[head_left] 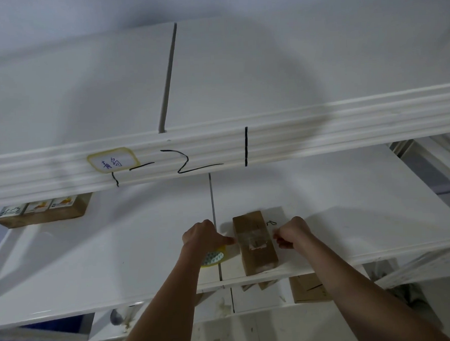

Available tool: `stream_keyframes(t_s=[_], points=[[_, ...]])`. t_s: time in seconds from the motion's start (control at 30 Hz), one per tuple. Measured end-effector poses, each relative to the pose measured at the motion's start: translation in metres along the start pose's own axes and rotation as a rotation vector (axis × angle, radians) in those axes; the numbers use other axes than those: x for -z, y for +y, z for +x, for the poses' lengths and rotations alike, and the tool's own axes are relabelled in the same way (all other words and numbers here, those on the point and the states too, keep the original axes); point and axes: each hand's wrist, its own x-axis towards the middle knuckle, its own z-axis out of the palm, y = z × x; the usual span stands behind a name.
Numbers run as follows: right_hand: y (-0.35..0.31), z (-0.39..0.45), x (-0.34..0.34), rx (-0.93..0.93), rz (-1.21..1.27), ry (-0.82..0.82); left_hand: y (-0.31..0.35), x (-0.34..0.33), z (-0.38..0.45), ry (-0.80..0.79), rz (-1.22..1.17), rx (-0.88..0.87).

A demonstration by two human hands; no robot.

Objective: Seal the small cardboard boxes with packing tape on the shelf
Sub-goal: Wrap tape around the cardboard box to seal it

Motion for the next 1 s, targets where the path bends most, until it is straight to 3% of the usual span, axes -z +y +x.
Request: stream_keyframes(t_s=[0.3,0.47,0.6,0.83,1.0], points=[[0.0,-0.005,-0.012,0.018,-0.018,-0.128,0.002,-0.005,0.0,-0.008,-0.024,0.004],[0.008,-0.007,-0.002,-0.147,0.389,-0.135,0.002,-0.005,0.0,-0.004,-0.035,0.013],[0.015,-0.013,0.006,-0.129,0.539,-0.151,0.002,-0.006,0.0,-0.013,-0.038,0.016],[0.022,-0.014,0.01,-0.099,0.595,-0.225,0.003,-0.004,-0.002,-0.009,-0.033,0.014],[0.015,-0.012,0.017,-0.027,0.497,-0.167,0.005,-0.003,-0.003,-0.01,-0.026,0.014]])
